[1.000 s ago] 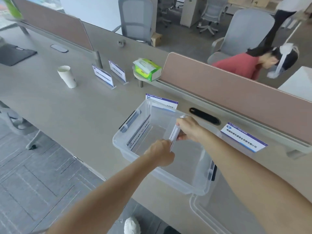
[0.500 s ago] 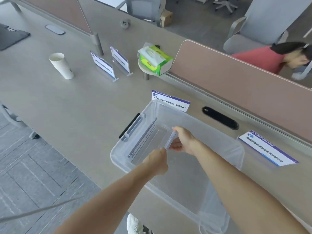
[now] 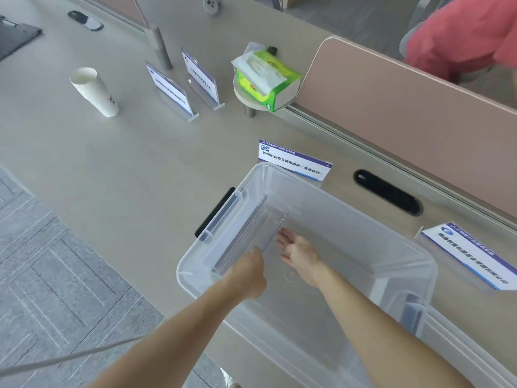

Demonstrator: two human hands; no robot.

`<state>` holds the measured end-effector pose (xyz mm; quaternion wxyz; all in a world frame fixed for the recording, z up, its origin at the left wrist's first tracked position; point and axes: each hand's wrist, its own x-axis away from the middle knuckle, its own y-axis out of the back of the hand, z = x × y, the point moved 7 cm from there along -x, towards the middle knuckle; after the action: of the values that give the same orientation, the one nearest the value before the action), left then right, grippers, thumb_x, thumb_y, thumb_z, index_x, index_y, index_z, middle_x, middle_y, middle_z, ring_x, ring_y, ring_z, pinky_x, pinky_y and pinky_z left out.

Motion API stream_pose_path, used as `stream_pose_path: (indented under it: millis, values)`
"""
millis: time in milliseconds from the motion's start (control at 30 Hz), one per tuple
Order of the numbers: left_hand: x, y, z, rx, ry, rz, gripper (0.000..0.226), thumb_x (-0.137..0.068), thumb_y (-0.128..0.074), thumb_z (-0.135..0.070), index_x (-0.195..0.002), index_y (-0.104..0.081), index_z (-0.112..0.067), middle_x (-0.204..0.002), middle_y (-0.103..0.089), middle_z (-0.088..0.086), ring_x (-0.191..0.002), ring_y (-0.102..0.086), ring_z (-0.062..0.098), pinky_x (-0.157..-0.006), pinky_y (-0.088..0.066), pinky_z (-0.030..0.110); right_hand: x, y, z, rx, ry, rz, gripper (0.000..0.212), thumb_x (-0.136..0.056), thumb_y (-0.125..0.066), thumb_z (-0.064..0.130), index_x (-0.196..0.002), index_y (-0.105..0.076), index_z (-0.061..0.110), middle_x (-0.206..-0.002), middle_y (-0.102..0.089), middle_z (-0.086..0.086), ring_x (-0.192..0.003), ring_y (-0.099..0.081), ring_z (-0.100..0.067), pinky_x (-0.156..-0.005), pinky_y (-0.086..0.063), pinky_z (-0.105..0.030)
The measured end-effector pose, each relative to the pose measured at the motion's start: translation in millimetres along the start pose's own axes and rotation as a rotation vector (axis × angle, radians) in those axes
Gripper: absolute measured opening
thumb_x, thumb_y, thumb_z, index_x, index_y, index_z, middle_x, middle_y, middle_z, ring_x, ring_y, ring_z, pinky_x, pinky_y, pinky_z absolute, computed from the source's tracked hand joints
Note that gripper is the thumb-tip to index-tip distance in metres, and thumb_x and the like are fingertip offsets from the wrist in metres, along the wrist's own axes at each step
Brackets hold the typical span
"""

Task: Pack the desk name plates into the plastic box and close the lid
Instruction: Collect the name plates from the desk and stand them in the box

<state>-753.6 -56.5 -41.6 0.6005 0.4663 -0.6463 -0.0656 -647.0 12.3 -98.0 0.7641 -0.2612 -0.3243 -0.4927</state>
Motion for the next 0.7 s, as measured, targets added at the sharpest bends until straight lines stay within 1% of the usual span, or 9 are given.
stream_pose_path:
  millis: [67, 133, 267, 333, 400, 467, 533, 633, 700]
  values:
    - [-1.1, -0.3, 2.0, 0.028, 0.018, -0.020, 0.059, -0.089, -0.041, 0.004, -0.144, -0.024, -0.003, -0.128, -0.055, 0.016, -0.115, -0.058, 0.032, -0.078, -0.043, 0.033, -4.8, -5.2, -7.4, 0.028, 0.030, 0.008, 0.072, -0.088, -0.021, -0.022, -0.152, -0.027, 0.009, -0.153, -0.037, 0.000, -0.143, -0.034, -0.015, -0.115, -0.025, -0.032]
    - [-1.3, -0.2, 2.9, 0.049, 0.034, -0.043, 0.058, -0.087, -0.041, 0.006, -0.142, -0.026, -0.003, -0.122, -0.058, 0.016, -0.110, -0.059, 0.033, -0.073, -0.043, 0.032, -8.5, -7.0, -11.2, 0.075, 0.064, 0.015, 0.070, -0.089, -0.023, -0.020, -0.152, -0.027, 0.011, -0.151, -0.037, 0.005, -0.145, -0.030, -0.012, -0.121, -0.019, -0.035]
    - [-3.5, 0.2, 2.9, 0.053, 0.046, -0.081, 0.054, -0.084, -0.039, 0.008, -0.136, -0.030, -0.004, -0.117, -0.058, 0.015, -0.105, -0.060, 0.033, -0.071, -0.042, 0.033, -10.7, -5.9, -10.5, 0.137, 0.092, 0.019, 0.079, -0.082, -0.025, -0.019, -0.153, -0.028, 0.015, -0.154, -0.034, 0.011, -0.137, -0.031, 0.002, -0.121, -0.020, -0.033]
    - [-4.6, 1.1, 2.8, 0.060, 0.052, -0.098, 0.052, -0.083, -0.039, 0.009, -0.133, -0.031, -0.005, -0.115, -0.058, 0.015, -0.104, -0.060, 0.033, -0.070, -0.043, 0.033, -8.9, -7.3, -6.3, 0.167, 0.102, 0.038, 0.083, -0.080, -0.025, -0.020, -0.153, -0.028, 0.018, -0.145, -0.036, 0.021, -0.133, -0.031, 0.004, -0.119, -0.021, -0.029]
    - [-6.8, 2.2, 2.3, 0.057, 0.056, -0.116, 0.052, -0.083, -0.040, 0.009, -0.133, -0.032, -0.006, -0.116, -0.058, 0.014, -0.105, -0.060, 0.033, -0.072, -0.043, 0.033, -9.3, -8.8, -2.7, 0.206, 0.121, 0.043, 0.084, -0.080, -0.026, -0.020, -0.152, -0.029, 0.022, -0.136, -0.038, 0.025, -0.135, -0.031, 0.003, -0.120, -0.021, -0.030]
    - [-8.8, 3.0, 2.0, 0.059, 0.063, -0.127, 0.052, -0.082, -0.040, 0.009, -0.131, -0.032, -0.006, -0.116, -0.058, 0.014, -0.105, -0.060, 0.033, -0.073, -0.044, 0.033, -8.5, -10.8, 2.5, 0.198, 0.140, 0.052, 0.085, -0.080, -0.025, -0.021, -0.151, -0.028, 0.024, -0.134, -0.039, 0.024, -0.138, -0.030, 0.001, -0.119, -0.020, -0.027]
    - [-9.4, 3.7, 1.6, 0.061, 0.066, -0.136, 0.050, -0.082, -0.041, 0.009, -0.129, -0.032, -0.006, -0.113, -0.058, 0.014, -0.104, -0.060, 0.034, -0.072, -0.045, 0.035, -7.0, -12.0, 6.0, 0.204, 0.154, 0.045, 0.083, -0.081, -0.025, -0.022, -0.148, -0.028, 0.028, -0.134, -0.040, 0.021, -0.131, -0.034, 0.004, -0.112, -0.024, -0.017]
    - [-8.8, 4.7, 2.0, 0.058, 0.082, -0.156, 0.046, -0.082, -0.042, 0.008, -0.124, -0.032, -0.008, -0.109, -0.057, 0.013, -0.103, -0.061, 0.035, -0.074, -0.048, 0.038, -7.5, -12.1, 6.0, 0.187, 0.165, 0.044, 0.085, -0.080, -0.027, -0.024, -0.152, -0.027, 0.021, -0.144, -0.040, 0.013, -0.128, -0.031, 0.007, -0.115, -0.023, -0.021]
    - [-9.0, 4.0, 2.5, 0.070, 0.087, -0.160, 0.044, -0.082, -0.043, 0.009, -0.121, -0.032, -0.010, -0.101, -0.053, 0.010, -0.100, -0.061, 0.034, -0.072, -0.049, 0.039, -9.0, -12.8, 2.9, 0.221, 0.170, 0.051, 0.087, -0.079, -0.028, -0.023, -0.154, -0.024, 0.021, -0.144, -0.038, 0.016, -0.131, -0.028, 0.008, -0.110, -0.023, -0.017]
